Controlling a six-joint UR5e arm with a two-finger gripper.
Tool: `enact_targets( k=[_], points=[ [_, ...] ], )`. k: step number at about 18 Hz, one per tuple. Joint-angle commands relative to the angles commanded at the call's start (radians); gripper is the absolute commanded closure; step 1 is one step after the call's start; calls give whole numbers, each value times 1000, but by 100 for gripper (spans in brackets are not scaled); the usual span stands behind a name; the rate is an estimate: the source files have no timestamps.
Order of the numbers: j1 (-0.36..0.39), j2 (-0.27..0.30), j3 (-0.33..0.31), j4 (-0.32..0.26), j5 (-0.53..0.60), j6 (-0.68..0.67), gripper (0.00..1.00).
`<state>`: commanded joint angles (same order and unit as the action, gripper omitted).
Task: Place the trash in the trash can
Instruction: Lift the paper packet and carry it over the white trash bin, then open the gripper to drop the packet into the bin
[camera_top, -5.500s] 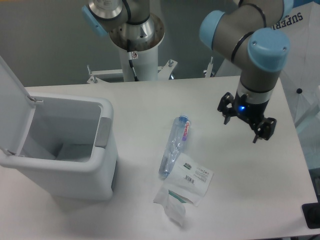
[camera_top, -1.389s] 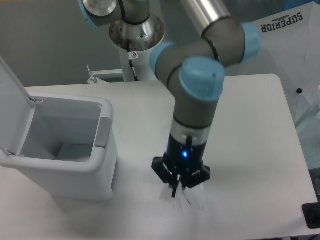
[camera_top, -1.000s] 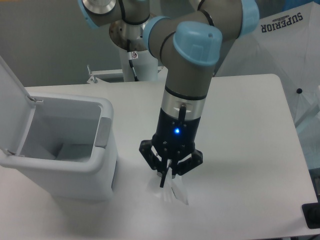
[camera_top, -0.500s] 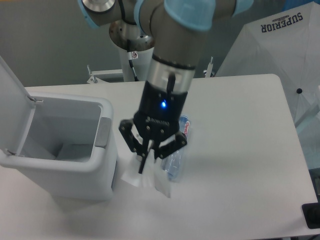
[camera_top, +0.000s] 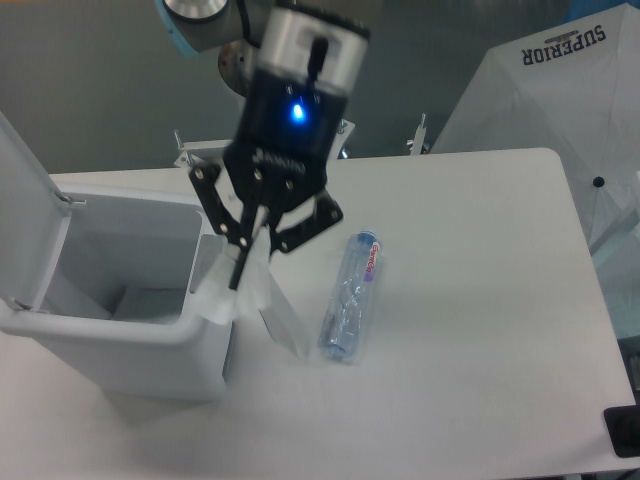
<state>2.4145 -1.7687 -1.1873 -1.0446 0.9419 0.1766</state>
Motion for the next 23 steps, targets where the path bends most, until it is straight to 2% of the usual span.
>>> enact_targets(
  k=[9, 16, 21, 23],
  points=[
    [-104, 47, -29, -6, -23, -89, 100],
    [-140, 121, -133, -5, -37, -94, 100],
    [-146, 88, -144, -2, -35, -91, 100],
    [-146, 77, -152, 0, -35, -91, 92]
  ],
)
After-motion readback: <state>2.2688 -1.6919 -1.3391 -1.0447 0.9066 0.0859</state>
